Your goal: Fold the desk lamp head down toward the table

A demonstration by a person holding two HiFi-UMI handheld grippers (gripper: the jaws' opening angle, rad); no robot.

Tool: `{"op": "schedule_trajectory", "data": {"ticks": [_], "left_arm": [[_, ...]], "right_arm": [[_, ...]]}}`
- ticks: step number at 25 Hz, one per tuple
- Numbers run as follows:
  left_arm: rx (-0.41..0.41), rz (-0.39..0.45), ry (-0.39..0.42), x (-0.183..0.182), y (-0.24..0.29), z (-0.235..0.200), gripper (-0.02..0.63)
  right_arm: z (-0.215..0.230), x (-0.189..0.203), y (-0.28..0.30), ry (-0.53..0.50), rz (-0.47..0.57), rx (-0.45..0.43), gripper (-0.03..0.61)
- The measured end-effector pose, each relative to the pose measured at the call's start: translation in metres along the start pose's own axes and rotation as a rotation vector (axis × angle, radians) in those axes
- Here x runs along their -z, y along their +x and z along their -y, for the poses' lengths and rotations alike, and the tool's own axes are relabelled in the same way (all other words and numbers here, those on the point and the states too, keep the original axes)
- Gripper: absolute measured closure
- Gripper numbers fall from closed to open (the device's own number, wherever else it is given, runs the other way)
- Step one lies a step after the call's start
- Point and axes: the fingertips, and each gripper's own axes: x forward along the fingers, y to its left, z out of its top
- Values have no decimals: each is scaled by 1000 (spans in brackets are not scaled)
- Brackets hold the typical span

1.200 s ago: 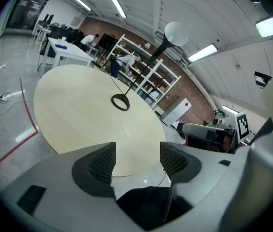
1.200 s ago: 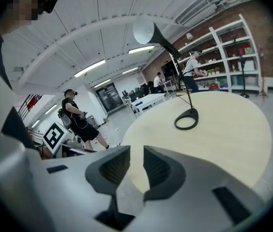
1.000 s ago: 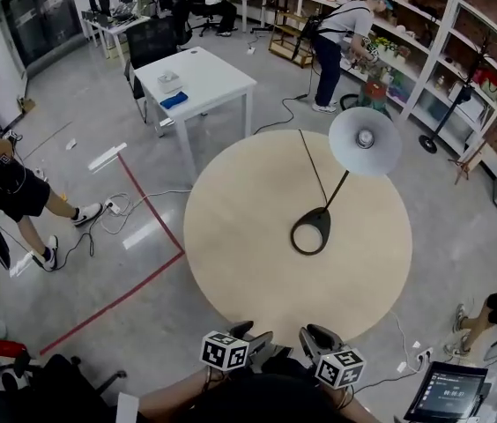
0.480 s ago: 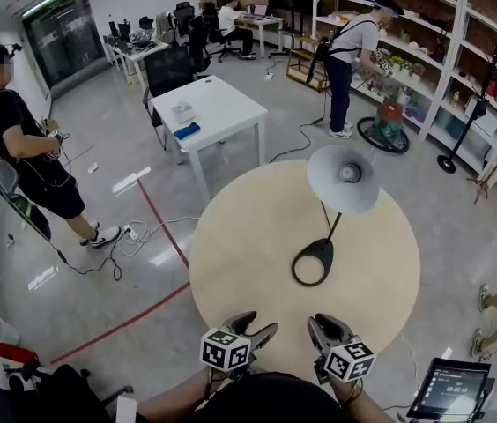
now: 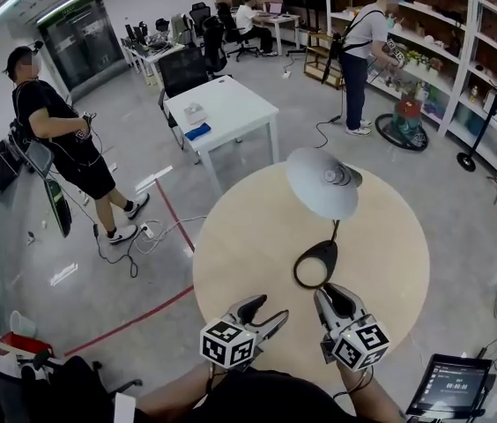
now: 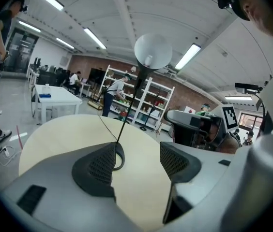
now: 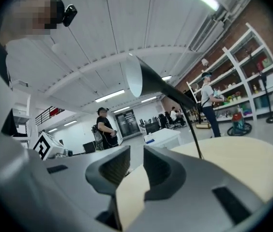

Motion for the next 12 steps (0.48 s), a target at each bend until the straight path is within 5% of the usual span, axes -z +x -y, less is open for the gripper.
{"op": "schedule_trajectory", "data": {"ticks": [6,12], "left_arm": [[12,65,78,-40,4,-1,316],[81,215,112,-121,-1,-10,317]], "right_arm": [[-8,-69,7,-193,149,25,491],[-11,-126,8,-306,265,99,490]]}}
